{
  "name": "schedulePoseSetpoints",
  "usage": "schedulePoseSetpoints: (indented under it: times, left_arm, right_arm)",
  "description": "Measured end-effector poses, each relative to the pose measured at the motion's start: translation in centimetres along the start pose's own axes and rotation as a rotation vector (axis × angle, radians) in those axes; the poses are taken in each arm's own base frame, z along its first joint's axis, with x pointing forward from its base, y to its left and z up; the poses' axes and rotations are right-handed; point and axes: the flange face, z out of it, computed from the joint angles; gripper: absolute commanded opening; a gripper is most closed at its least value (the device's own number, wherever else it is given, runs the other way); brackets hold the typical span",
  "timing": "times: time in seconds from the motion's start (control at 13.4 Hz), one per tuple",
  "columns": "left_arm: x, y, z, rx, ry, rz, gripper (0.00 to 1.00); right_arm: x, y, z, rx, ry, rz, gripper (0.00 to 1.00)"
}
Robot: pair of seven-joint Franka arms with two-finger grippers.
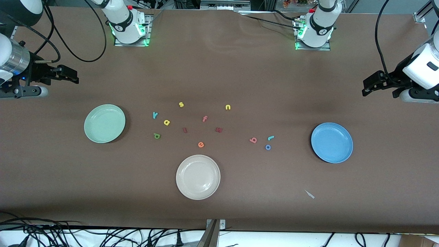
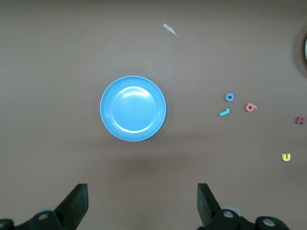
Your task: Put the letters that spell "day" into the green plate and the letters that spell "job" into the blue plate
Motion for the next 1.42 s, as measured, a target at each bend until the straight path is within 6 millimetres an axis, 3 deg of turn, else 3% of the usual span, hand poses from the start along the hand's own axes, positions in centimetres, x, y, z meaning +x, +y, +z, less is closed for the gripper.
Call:
schedulePoseSetpoints:
  times: [0.3,0.75,1.04,1.42]
  left_arm:
    - [0.0,0.0,0.0,0.000,0.000,0.000,1.00]
    - [0.0,0.0,0.0,0.000,0.001,0.000,1.00]
    - [0.0,0.0,0.0,0.000,0.001,0.001,1.00]
    - [0.0,0.0,0.0,0.000,0.001,0.000,1.00]
  right_arm:
    - [1.7,-0.5,2.5,0.008,-0.037,-0.023,1.00]
    - [2.1,-2.5,3.4,0.026,-0.052,-0.033,1.00]
    - [2.6,-7.5,5.8,0.008,-0.053,0.031,1.00]
    - [2.4,-13.5,13.6,0.003,-0.017,0.111,1.00]
